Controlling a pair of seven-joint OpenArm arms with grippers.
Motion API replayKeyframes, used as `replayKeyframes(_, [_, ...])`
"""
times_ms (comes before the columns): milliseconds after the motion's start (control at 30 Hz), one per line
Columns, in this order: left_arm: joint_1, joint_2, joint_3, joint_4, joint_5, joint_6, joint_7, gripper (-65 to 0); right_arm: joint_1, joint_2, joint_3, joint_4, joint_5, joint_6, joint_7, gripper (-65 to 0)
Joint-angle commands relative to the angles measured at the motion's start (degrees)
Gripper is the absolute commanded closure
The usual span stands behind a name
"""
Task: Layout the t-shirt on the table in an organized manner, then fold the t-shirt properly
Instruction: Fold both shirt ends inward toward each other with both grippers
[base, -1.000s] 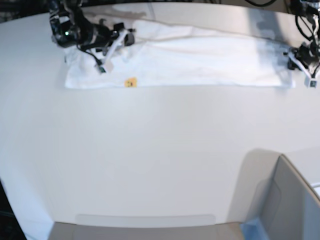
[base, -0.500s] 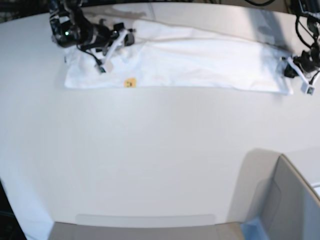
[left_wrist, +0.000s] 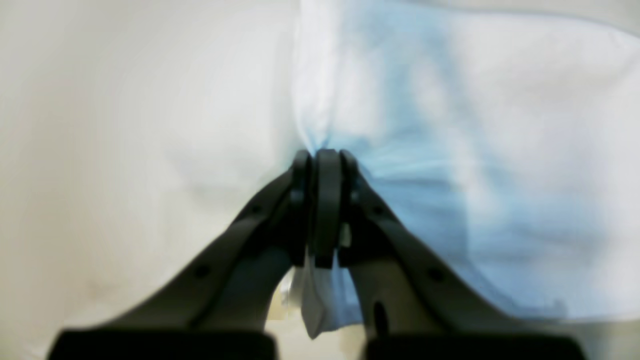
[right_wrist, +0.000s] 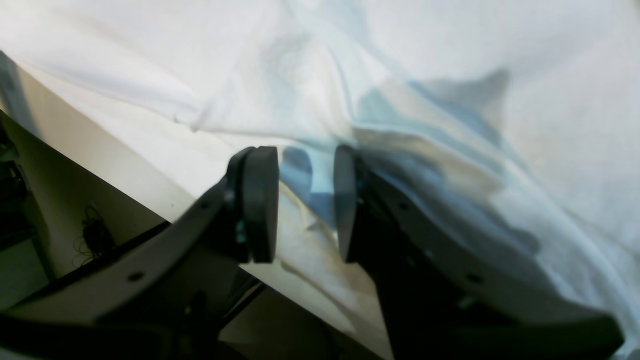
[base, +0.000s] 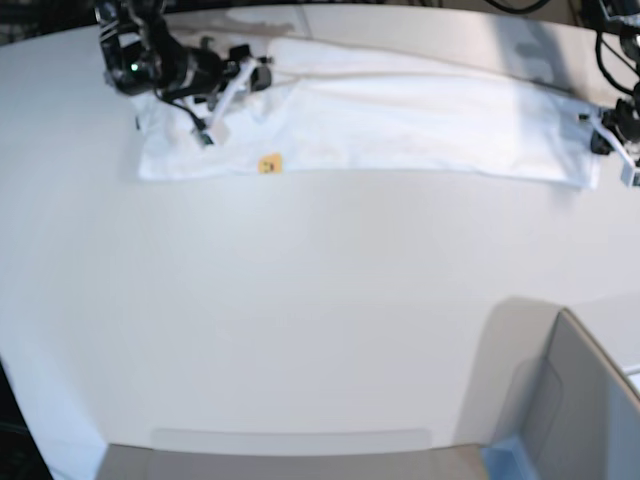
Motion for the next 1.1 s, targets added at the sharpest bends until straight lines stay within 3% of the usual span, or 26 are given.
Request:
replayKeyframes(0, [0.2,-0.2,-1.0,2.6,0.3,0.1,0.6,0.0,0.2,0.2,0.1,0.4,-1.2,-0.1,-0.4,-19.9])
replayKeyframes(167, [0.3,0.6,-1.0,13.0,0.7,0.1,8.0,0.0,0.6,0.2,0.1,0.4,-1.2,-0.1,-0.4,-19.9])
replayKeyframes(533, [1.1,8.6,-4.8,31.0,0.7,0.1,20.5,0.0,1.0,0.1,0.0,0.3,-1.2,-0.1,-0.4,-19.9])
replayKeyframes(800, [0.8,14.1,-4.3,34.1,0.2,0.1,22.9,0.0,1.0,0.1,0.0,0.3,-1.1,-0.1,-0.4,-19.9])
replayKeyframes(1067, [1.1,16.3,1.3,34.8,0.1,0.1,22.9,0.0,1.1,-1.0,-0.5,0.3,-1.1,-0.1,-0.4,-19.9])
